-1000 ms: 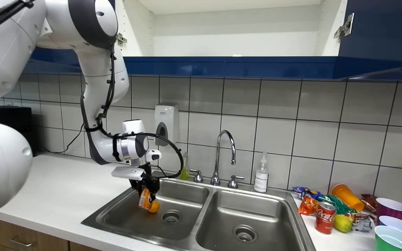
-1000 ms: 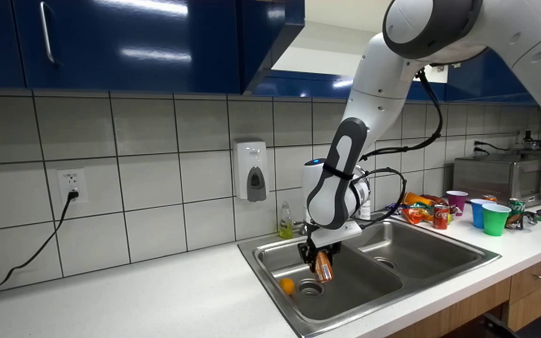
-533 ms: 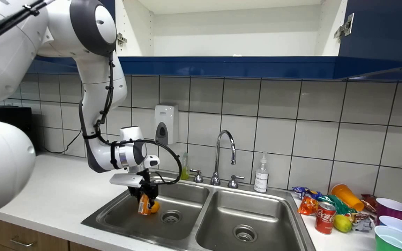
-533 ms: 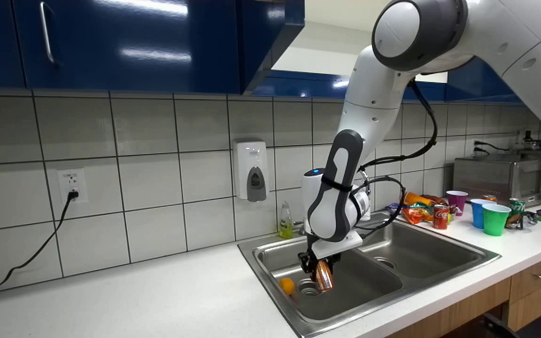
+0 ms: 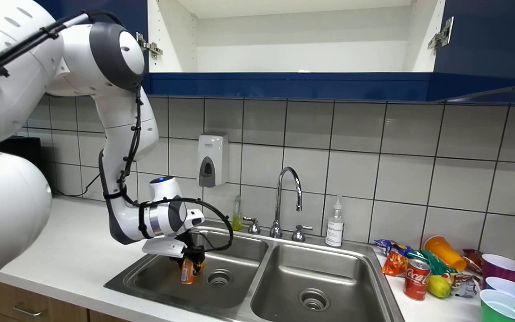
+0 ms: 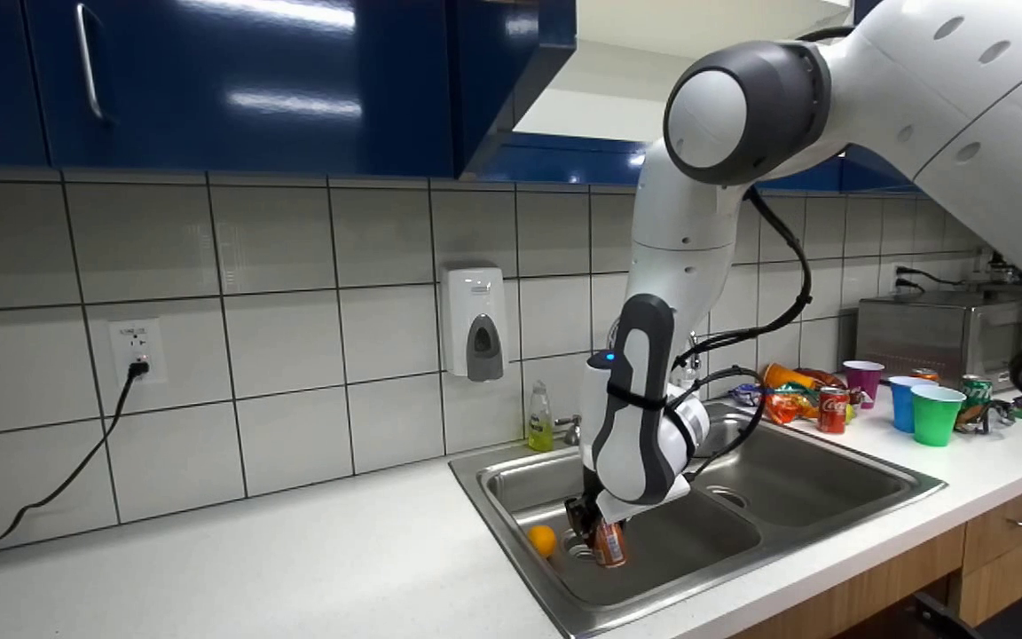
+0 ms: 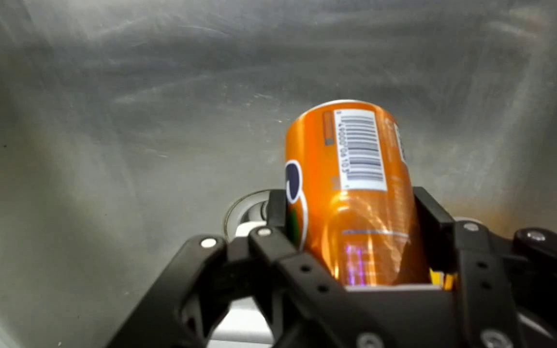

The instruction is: Put the orange can in the sink on the left.

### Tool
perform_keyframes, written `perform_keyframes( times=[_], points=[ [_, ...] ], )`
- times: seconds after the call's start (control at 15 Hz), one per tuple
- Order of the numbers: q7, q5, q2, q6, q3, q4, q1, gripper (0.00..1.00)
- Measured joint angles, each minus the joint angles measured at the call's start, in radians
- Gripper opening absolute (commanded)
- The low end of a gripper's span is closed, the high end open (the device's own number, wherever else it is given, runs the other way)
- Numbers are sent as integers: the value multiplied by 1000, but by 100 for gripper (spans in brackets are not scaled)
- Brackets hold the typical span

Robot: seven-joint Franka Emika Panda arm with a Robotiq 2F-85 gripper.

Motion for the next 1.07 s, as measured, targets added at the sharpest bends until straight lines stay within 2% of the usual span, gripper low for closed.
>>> perform_keyframes(
  times=[0.47,1.07],
  points=[
    [-144,150,97,157,23,2,-9,38],
    [-233,225,162,286,89,8,-49,38]
  ],
)
